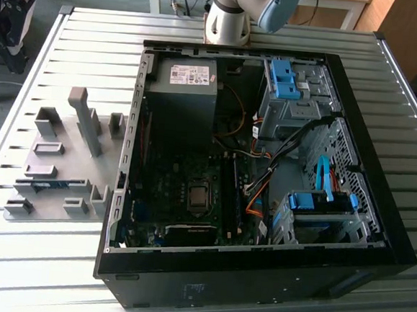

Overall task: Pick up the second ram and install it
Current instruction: 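Pick up the second ram and move it above second insertion slot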

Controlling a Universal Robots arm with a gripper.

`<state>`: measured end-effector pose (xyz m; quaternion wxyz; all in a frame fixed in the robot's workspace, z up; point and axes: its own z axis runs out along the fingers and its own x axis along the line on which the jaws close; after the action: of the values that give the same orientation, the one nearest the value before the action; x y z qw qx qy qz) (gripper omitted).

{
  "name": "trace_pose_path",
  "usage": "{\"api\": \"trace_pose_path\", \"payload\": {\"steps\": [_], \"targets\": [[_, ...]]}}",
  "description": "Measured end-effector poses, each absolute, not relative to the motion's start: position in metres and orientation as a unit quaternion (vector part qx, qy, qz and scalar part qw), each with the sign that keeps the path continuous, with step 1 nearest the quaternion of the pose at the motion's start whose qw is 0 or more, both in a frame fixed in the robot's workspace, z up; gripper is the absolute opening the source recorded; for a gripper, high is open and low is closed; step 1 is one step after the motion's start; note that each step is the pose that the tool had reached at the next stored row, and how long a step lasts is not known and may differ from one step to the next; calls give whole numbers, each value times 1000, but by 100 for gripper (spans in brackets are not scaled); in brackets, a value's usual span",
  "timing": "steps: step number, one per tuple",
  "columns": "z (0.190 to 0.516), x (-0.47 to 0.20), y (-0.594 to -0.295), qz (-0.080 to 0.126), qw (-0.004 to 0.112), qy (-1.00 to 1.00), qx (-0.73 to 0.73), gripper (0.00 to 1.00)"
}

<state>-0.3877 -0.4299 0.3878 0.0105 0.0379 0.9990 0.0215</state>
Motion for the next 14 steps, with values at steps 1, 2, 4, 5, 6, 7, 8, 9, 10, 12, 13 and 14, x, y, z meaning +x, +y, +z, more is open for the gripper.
{"api": "trace_pose_path", "payload": {"steps": [1, 2, 4, 5, 6, 7, 8, 9, 10, 12, 13, 14], "targets": [[388, -388, -430, 22, 10, 999, 38, 10], [388, -388, -430, 22, 10, 999, 38, 10], [388, -388, -430, 22, 10, 999, 38, 10], [388, -388, -430, 22, 11, 999, 38, 10], [388, -388, -430, 22, 10, 999, 38, 10], [388, -388, -430, 22, 11, 999, 38, 10], [388, -388, -430, 22, 11, 999, 37, 10], [388, -388, -430, 22, 11, 999, 36, 10], [388, -388, -430, 22, 10, 999, 35, 10], [388, -388, -430, 22, 10, 999, 32, 10], [388, -388, -430, 22, 10, 999, 29, 10], [388, -388, -430, 22, 10, 999, 24, 10]]}}
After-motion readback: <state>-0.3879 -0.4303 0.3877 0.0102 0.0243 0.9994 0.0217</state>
